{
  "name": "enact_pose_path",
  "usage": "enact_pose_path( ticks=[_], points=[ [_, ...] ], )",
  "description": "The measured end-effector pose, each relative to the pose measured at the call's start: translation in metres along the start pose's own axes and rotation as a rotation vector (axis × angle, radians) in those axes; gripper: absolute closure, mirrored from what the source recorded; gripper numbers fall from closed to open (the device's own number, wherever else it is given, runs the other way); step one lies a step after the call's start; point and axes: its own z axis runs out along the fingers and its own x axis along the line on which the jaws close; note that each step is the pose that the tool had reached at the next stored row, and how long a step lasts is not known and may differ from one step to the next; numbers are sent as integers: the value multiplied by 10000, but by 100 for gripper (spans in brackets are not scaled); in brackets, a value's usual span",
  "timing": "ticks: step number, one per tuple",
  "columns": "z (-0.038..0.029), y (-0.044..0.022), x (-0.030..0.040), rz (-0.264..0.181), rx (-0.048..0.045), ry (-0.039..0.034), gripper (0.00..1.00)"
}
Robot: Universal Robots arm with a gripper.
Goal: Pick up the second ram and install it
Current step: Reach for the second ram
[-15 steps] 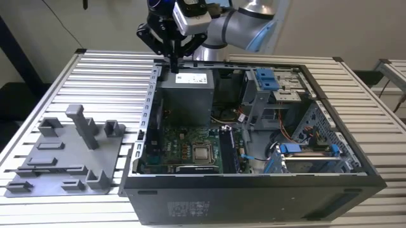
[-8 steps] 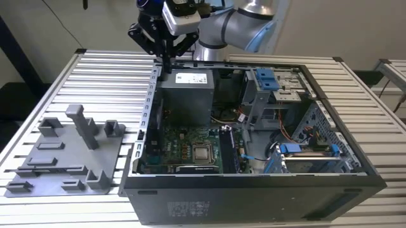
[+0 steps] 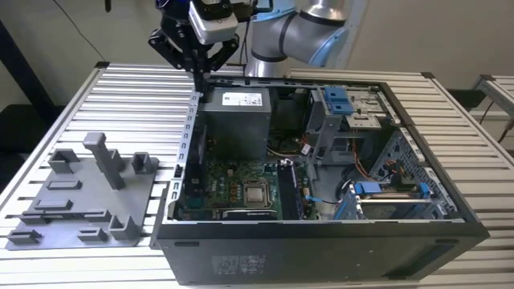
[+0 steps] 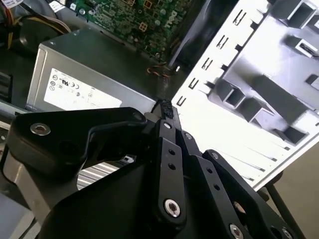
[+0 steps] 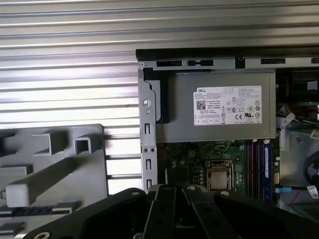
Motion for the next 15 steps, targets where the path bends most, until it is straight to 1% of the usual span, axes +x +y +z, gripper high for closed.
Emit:
enact_pose_path(
  ticks=[2,7,15],
  points=[
    [0,-3,47,-52,-7,3,89],
    [3,-8,136,-298,-45,17,89],
    [7,-20,331,-550,-92,32,89]
  ],
)
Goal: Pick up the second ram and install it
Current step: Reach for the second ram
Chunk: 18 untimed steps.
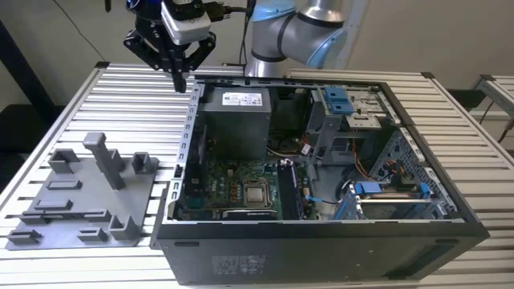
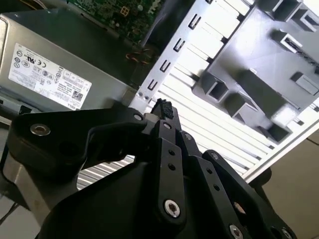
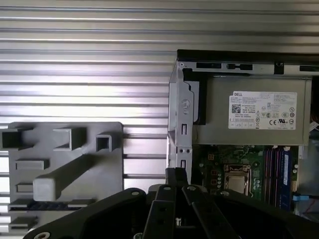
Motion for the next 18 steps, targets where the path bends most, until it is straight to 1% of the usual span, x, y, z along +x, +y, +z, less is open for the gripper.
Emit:
enact_pose_path(
  ticks=[8,18],
  points=[
    [-4,-1,279,-56,-13,2,89],
    [-7,-2,585,-93,-13,5,89]
  ],
)
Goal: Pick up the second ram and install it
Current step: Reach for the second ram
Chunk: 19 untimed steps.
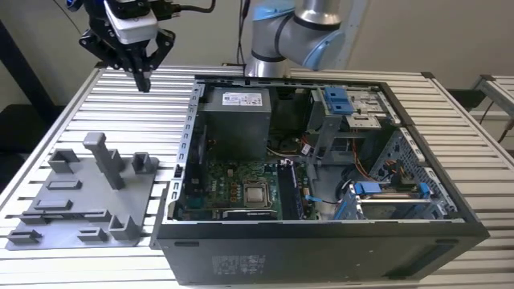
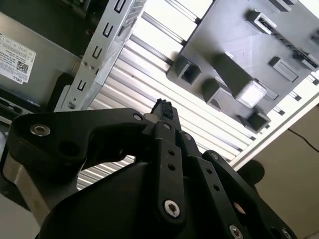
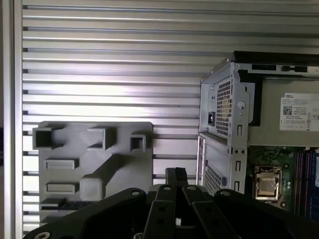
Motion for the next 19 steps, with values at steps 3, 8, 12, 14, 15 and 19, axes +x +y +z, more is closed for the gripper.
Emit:
enact_pose_path(
  ticks=[3,8,12,14,15,19],
  points=[
    [-1,1,86,-1,0,0,89],
    [-3,2,232,-1,-1,0,89],
    [-5,2,362,-1,-1,0,89],
    [-7,3,428,-1,-1,1,89],
    [-7,3,461,-1,0,1,89],
    [-9,4,591,-1,0,1,89]
  ],
)
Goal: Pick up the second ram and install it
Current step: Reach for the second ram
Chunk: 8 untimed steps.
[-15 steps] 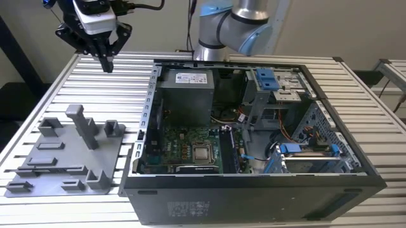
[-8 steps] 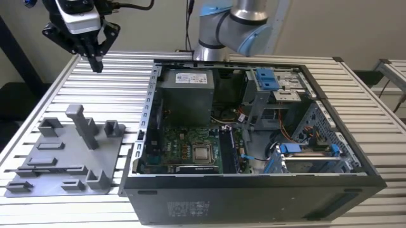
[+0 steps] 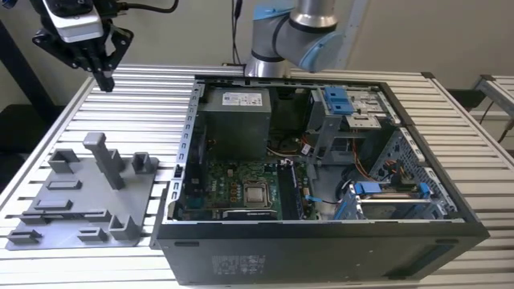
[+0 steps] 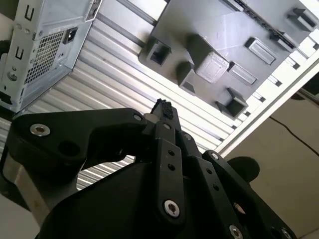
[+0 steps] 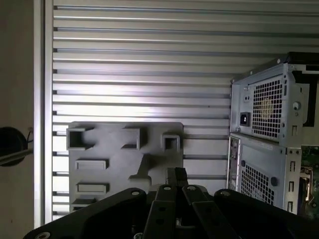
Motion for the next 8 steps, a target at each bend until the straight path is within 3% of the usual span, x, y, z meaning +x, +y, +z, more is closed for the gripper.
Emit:
enact_pose_path(
  ticks=[8],
  points=[
    [-3,2,223,0,0,0,89]
  ],
)
